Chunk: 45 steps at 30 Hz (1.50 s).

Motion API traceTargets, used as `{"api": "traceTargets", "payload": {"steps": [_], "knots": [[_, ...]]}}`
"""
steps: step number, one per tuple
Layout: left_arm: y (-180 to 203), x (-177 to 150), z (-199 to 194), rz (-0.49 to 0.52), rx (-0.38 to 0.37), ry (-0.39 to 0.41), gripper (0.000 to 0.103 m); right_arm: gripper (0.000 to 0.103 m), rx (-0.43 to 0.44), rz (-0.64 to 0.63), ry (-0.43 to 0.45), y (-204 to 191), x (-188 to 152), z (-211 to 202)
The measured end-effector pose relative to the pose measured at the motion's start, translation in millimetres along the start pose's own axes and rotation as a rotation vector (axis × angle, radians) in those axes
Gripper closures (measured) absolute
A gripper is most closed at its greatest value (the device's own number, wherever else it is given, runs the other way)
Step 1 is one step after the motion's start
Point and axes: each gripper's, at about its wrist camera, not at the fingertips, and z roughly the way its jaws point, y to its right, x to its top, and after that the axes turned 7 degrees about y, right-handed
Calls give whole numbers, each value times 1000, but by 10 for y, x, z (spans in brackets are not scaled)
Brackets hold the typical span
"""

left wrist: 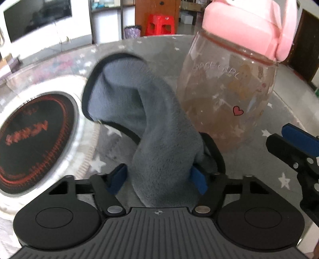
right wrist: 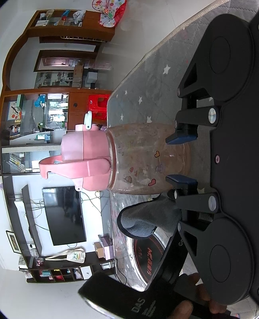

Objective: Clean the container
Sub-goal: 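Grasp the grey cloth edge with the left gripper, then lift the grey cloth with the left gripper toward the bottle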

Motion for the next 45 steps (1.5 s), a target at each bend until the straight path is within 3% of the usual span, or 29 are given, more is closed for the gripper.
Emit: {"api": "traceTargets", "payload": {"steps": [3,5,11,27,39,45], "knots": [[0,-10,-6,20,-15,12,48,67,-1,-2,0,1,0,7],[-2,-13,-18,26,-32,16,62,67,0,-3,1,3,2,12],[-18,-38,-89,32,-67,28,80,67,3,-9,9,0,10,-7],[2,-7,-538,77,-32,129,84,67,14,-32,76,-45,162,-72],[-3,75,-594,70,-32,155,84,67,-14,-63,176,-110,392,-2],[-25,106,-620,73,-34,165,84,71,-24,-93,184,-229,362,86]]}}
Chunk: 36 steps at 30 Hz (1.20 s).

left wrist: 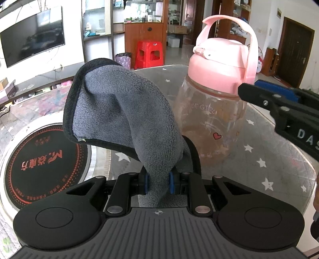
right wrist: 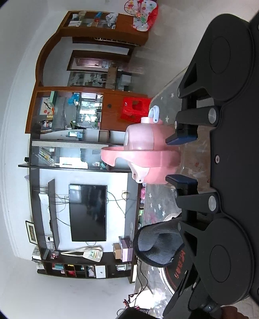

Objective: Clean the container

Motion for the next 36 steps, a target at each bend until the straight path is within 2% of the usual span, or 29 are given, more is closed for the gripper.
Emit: {"api": "traceTargets", "payload": {"steps": [5,16,25,36], "knots": [[13,-8,-36,4,1,3,84,83,-10,-29,3,-51,-41,-3],[32,7,17,16,-21,0,84,83,-4,-103,0,-78,24,32],[49,137,34,38,-40,27,84,83,-22,-248,13,-121,34,-18],[226,517,-117,77,-76,133,84,83,-30,-284,15,-204,-7,-89]]}}
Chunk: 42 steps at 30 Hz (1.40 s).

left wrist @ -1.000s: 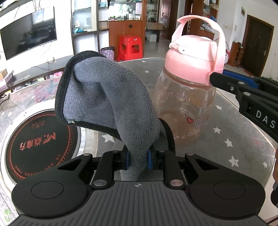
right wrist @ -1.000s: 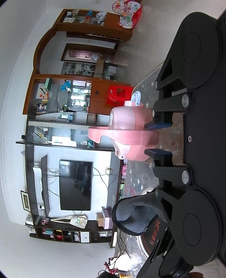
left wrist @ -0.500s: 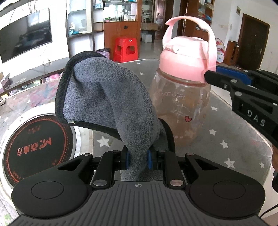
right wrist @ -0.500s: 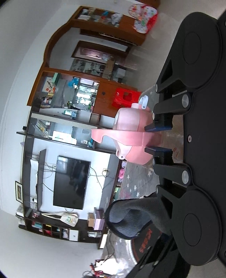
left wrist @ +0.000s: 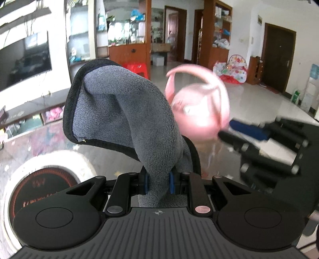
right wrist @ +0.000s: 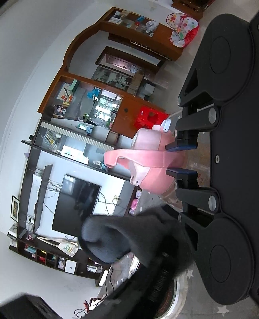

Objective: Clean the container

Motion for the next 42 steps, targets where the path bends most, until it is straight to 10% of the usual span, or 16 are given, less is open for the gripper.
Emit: {"api": "traceTargets", "payload": {"steps": [42], "knots": [[154,-350,496,13,-56,-90,83,83,6,121,14,136,-90,-83]]}}
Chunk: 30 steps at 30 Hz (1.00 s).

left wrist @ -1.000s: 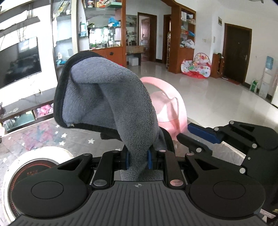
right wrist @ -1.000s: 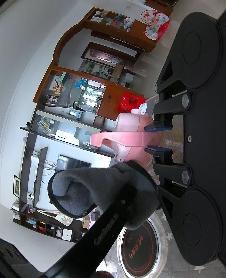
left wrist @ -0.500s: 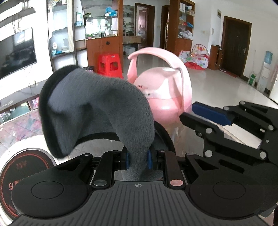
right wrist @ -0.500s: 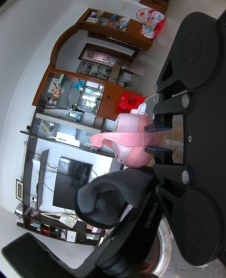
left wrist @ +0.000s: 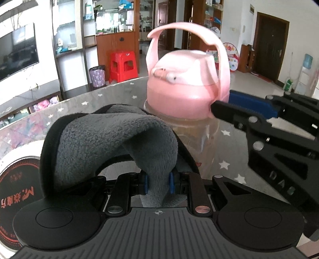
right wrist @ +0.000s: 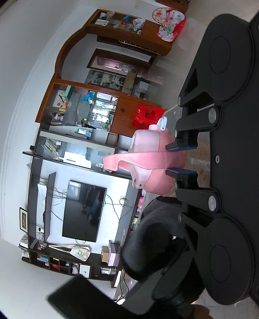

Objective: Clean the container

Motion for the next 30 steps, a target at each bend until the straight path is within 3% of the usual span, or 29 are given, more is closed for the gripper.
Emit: {"api": "traceTargets", "payload": {"steps": [18,30], "knots": [[42,-379,292,-15,0,-127,83,83,-3,0,11,34,45,53],[108,-400,241,34,-27,-122,83,83,-6,-2,22,19,52,61]]}}
